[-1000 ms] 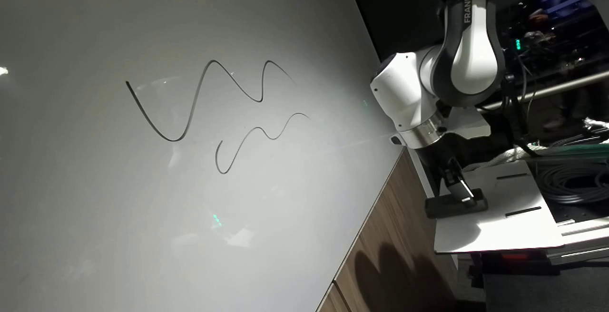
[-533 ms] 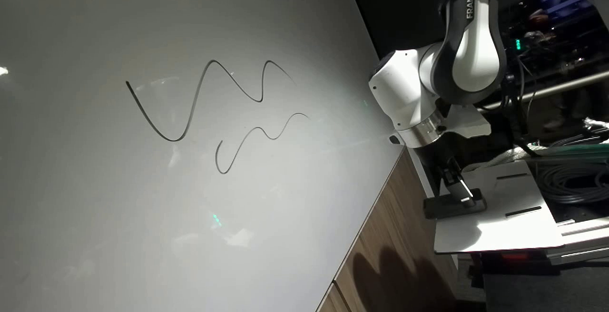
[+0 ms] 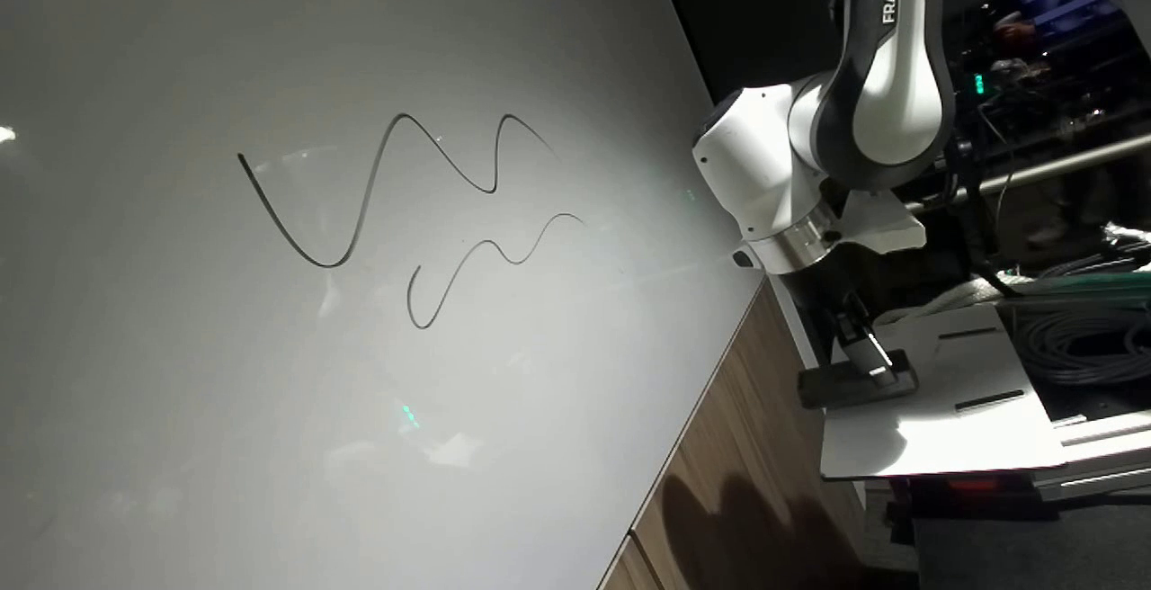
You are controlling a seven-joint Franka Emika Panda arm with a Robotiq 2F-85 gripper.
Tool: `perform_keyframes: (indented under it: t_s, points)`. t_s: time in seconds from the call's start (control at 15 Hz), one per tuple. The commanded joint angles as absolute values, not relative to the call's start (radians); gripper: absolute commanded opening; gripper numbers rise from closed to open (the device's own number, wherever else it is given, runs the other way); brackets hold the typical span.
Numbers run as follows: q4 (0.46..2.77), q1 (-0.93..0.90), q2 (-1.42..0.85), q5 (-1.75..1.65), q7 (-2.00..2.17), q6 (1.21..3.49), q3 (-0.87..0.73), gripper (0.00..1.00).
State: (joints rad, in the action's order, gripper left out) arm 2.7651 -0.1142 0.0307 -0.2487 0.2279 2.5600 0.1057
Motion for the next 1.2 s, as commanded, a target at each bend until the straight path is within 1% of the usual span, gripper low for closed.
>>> perform_keyframes:
  t_s: [0.0,0.27,0.53,0.8,1.13]
  points:
    - [2.762,-0.141,0.148,-0.234,0.248,2.469,0.149,0.28]
    - [2.729,-0.197,0.305,-0.243,0.296,2.367,0.245,0.28]
    - [2.608,-0.226,0.377,-0.271,0.339,2.282,0.339,0.28]
    - [2.426,-0.199,0.353,-0.322,0.335,2.284,0.385,0.28]
    - [2.18,-0.168,0.257,-0.394,0.311,2.314,0.385,0.28]
